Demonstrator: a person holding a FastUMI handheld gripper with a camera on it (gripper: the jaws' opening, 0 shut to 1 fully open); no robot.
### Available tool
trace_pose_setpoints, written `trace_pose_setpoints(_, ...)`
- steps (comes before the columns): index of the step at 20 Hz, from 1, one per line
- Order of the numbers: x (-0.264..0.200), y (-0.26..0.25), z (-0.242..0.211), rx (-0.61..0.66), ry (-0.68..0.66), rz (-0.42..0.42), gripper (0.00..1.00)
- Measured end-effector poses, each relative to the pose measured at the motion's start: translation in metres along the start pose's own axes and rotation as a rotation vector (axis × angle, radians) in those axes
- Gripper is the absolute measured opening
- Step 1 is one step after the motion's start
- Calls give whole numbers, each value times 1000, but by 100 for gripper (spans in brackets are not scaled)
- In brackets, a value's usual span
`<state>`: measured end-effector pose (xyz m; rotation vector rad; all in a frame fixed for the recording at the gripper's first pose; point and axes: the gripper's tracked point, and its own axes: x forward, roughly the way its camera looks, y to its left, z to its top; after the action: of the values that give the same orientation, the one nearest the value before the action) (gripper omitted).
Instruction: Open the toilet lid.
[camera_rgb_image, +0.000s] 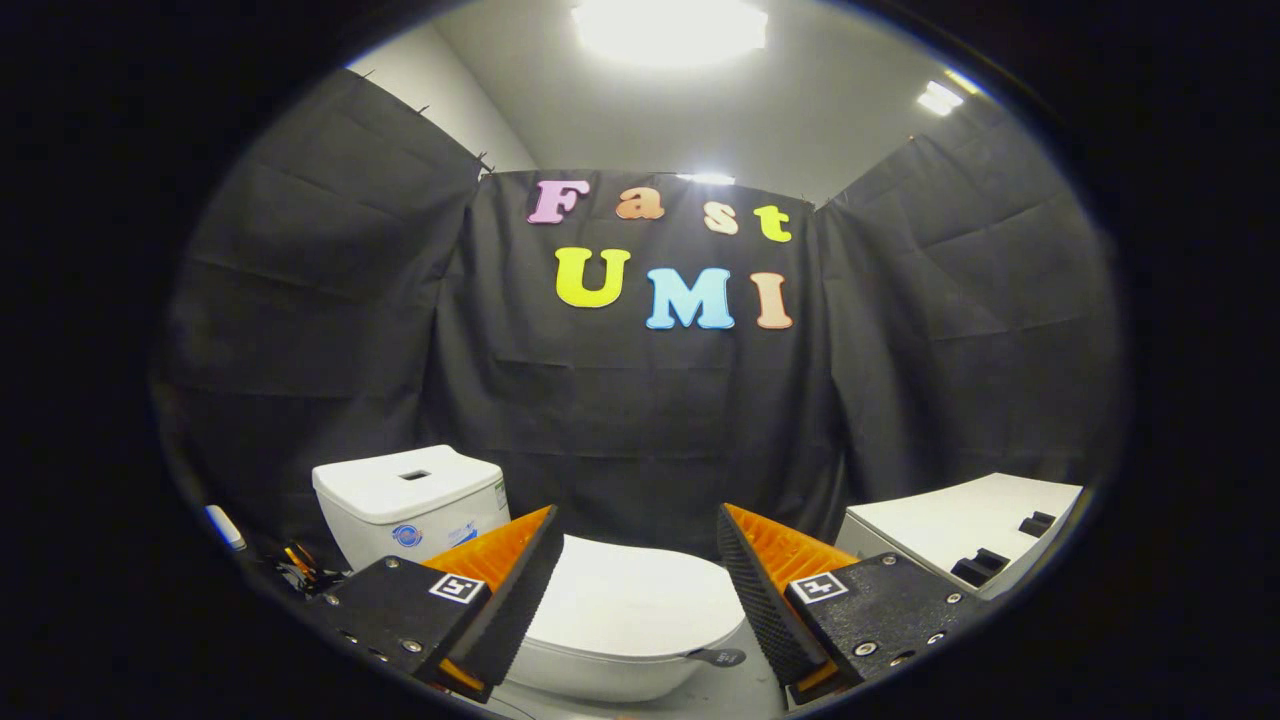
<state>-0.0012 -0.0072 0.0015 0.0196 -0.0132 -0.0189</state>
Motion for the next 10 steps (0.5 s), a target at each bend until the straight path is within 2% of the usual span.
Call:
trace_pose_setpoints(3, 2, -7, -2, 11, 1, -16, 95)
trace_pose_setpoints(10, 16, -25, -7, 121, -18, -56, 95)
